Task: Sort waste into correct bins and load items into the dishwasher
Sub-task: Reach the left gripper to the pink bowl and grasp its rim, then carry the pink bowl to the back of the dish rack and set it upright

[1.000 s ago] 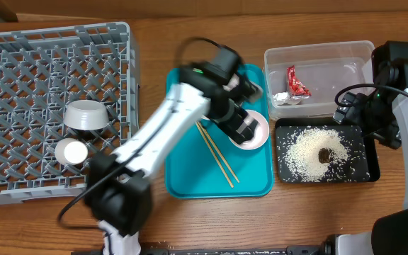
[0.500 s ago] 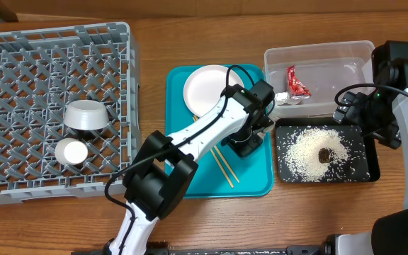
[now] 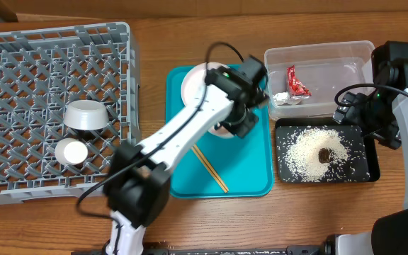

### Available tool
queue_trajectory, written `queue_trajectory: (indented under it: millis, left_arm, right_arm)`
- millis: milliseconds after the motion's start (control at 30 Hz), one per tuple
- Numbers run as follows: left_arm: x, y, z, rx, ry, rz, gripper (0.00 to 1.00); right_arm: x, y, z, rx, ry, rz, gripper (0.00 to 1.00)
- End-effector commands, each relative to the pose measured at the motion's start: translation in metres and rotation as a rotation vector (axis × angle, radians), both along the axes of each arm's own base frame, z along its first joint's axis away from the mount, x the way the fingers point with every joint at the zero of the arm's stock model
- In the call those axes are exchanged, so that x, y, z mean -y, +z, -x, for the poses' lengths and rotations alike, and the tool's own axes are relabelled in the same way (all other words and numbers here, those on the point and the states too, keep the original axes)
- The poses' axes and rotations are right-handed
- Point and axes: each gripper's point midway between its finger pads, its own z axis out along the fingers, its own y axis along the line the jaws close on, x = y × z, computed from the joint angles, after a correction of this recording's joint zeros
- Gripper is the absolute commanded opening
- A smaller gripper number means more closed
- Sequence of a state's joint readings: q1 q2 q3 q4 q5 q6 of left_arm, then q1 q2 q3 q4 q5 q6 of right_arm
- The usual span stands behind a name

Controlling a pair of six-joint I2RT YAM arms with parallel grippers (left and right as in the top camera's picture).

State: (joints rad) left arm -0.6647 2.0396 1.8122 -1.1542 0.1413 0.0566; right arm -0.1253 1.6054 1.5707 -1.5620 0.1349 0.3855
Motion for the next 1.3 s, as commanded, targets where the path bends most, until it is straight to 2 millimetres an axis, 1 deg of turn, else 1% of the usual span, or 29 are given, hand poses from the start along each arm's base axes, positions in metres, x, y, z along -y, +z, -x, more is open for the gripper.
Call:
queue_trajectory:
  millis: [0, 100, 133, 200, 333, 400, 467, 567, 667, 767, 900, 1000, 1100, 1133, 1267]
  left_arm:
    - [-0.02, 0.087, -0.023, 0.166, 0.12, 0.139, 0.04]
    - [-0.048, 0.12, -0.034, 0.215, 0.196, 0.205, 0.04]
    - [-0.062, 0.13, -0.039, 0.226, 0.228, 0.228, 0.04]
    - [-0.086, 0.143, -0.048, 0.234, 0.28, 0.271, 0.04]
    - [-0.128, 0.159, -0.063, 0.208, 0.324, 0.419, 0.04]
    - [-0.149, 0.165, -0.071, 0.196, 0.329, 0.5, 0.04]
    - [-0.174, 0.167, -0.08, 0.19, 0.364, 0.561, 0.04]
    - [-0.209, 0.166, -0.09, 0.189, 0.408, 0.638, 0.04]
    - [-0.236, 0.164, -0.099, 0.179, 0.424, 0.738, 0.04]
    - [-0.253, 0.16, -0.105, 0.166, 0.429, 0.835, 0.04]
    - [-0.281, 0.15, -0.114, 0.163, 0.455, 0.927, 0.04]
    - [-0.309, 0.145, -0.123, 0.191, 0.471, 1.026, 0.04]
    - [-0.329, 0.141, -0.13, 0.213, 0.48, 1.1, 0.04]
    - [-0.341, 0.133, -0.135, 0.224, 0.492, 1.125, 0.04]
    - [-0.358, 0.113, -0.141, 0.215, 0.531, 1.138, 0.04]
  right_arm:
    - [0.002, 0.009, -0.002, 0.04, -0.013, 0.007, 1.0]
    - [0.002, 0.009, -0.002, 0.04, -0.013, 0.008, 1.0]
    - [0.002, 0.009, -0.002, 0.041, -0.013, 0.008, 1.0]
    - [0.002, 0.009, -0.002, 0.043, -0.013, 0.008, 1.0]
    - [0.002, 0.009, -0.002, 0.043, -0.013, 0.008, 1.0]
    - [0.002, 0.009, -0.002, 0.043, -0.013, 0.008, 1.0]
    - [0.002, 0.009, -0.002, 0.043, -0.013, 0.008, 1.0]
    - [0.002, 0.009, -0.002, 0.043, -0.013, 0.008, 1.0]
    - [0.002, 0.009, -0.002, 0.043, -0.013, 0.007, 1.0]
    - [0.002, 0.009, -0.002, 0.043, -0.013, 0.007, 1.0]
    - [0.002, 0.009, -0.002, 0.043, -0.013, 0.007, 1.0]
    - [0.002, 0.009, -0.003, 0.043, -0.013, 0.008, 1.0]
    - [0.002, 0.009, -0.002, 0.043, -0.013, 0.008, 1.0]
    - [0.002, 0.009, -0.002, 0.043, -0.013, 0.008, 1.0]
    - [0.002, 0.009, -0.002, 0.042, -0.01, 0.008, 1.0]
